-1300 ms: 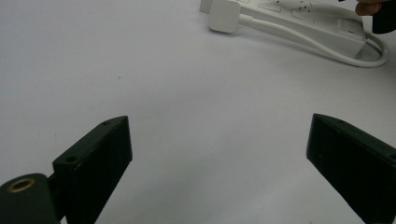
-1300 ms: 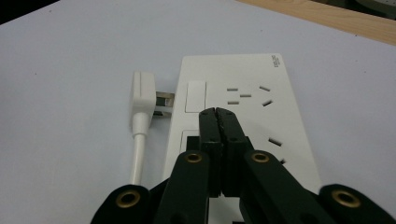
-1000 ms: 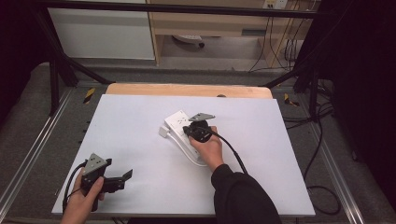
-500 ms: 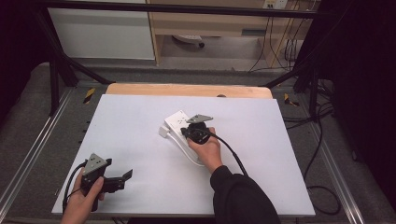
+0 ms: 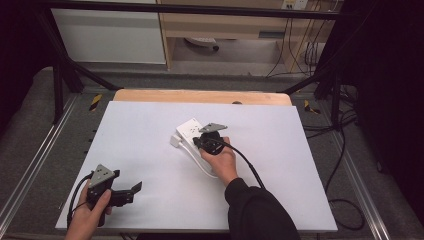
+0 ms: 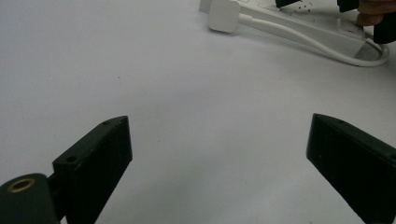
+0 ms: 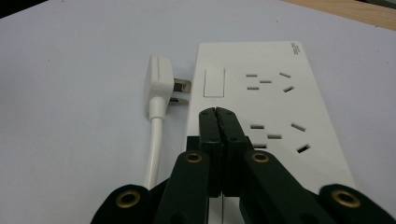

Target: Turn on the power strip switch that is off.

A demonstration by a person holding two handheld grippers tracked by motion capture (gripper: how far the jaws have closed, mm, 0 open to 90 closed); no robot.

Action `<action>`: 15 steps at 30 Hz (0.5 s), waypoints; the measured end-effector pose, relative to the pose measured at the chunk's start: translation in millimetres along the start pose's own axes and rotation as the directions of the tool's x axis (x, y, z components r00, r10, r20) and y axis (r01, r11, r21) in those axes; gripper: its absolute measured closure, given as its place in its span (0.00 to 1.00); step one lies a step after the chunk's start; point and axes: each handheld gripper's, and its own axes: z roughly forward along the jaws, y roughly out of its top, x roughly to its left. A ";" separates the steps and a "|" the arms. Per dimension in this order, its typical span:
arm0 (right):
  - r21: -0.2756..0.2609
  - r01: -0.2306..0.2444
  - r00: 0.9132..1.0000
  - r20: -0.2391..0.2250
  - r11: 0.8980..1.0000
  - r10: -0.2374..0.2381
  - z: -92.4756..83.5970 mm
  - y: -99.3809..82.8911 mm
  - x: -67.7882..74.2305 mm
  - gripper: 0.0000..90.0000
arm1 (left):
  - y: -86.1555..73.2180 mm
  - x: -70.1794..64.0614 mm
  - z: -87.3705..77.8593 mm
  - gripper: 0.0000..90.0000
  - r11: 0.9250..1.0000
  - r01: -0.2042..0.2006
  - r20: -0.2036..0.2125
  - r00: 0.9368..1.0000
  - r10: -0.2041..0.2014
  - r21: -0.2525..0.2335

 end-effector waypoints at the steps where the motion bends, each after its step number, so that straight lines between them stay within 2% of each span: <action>1: 0.001 -0.002 1.000 0.000 1.000 0.002 0.0 0.0 0.0 1.00 | 0.0 0.0 0.0 0.08 1.000 0.000 0.000 1.000 0.000 0.000; 15: 0.000 0.003 1.000 0.001 1.000 -0.003 0.1 -0.1 0.0 1.00 | 0.0 -0.3 0.2 0.08 1.000 -0.002 0.002 1.000 0.002 0.001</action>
